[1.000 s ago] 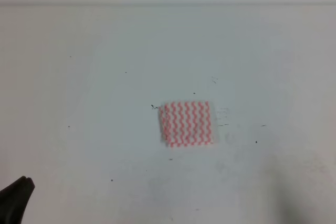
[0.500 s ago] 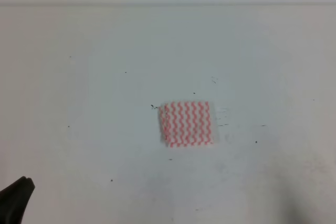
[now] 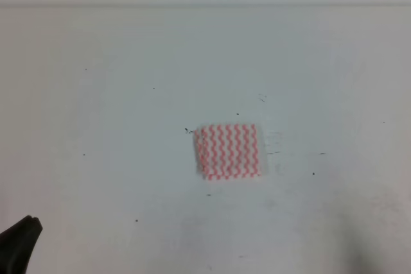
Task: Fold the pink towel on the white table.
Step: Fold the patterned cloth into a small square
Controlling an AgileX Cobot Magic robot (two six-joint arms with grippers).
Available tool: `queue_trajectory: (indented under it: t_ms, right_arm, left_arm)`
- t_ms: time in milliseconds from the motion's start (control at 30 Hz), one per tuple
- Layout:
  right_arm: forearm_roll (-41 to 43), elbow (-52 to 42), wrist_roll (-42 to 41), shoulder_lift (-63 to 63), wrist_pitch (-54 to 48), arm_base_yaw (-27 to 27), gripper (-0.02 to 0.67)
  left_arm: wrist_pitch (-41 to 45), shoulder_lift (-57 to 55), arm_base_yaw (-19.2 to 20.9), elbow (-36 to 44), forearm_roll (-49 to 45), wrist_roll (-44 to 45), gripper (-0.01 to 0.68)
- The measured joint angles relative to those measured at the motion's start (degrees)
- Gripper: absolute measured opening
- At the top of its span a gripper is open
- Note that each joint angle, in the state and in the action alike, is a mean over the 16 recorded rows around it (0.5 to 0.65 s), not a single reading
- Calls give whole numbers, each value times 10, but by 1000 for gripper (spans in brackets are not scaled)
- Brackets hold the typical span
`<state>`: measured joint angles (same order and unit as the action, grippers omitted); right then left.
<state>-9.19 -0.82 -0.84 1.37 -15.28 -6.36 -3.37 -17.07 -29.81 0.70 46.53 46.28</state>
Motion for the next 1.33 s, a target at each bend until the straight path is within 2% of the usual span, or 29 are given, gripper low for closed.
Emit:
queue_trajectory:
  t_ms: [167, 300, 600, 733, 867, 1067, 1333]
  right_arm:
    - [-1, 2, 0, -1, -1, 0, -18]
    - [-1, 2, 0, -1, -2, 0, -18]
    - [-2, 3, 0, -2, -3, 0, -18]
    - [-1, 2, 0, -1, -2, 0, -18]
    - [-1, -1, 0, 0, 0, 0, -18]
    - [-1, -1, 0, 0, 0, 0, -18]
    - [-1, -2, 0, 1, 1, 0, -18]
  left_arm:
    - [0, 3, 10, -1, -39, -45, -5]
    - [0, 19, 35, 0, -102, -112, -5]
    - [48, 111, 144, 3, -246, -261, -5]
    - [92, 153, 193, 6, -288, -296, -5]
    - [138, 178, 224, 6, -320, -319, -5]
    - [185, 188, 243, 8, -371, -350, -4]
    - [208, 188, 243, 8, -399, -362, -5]
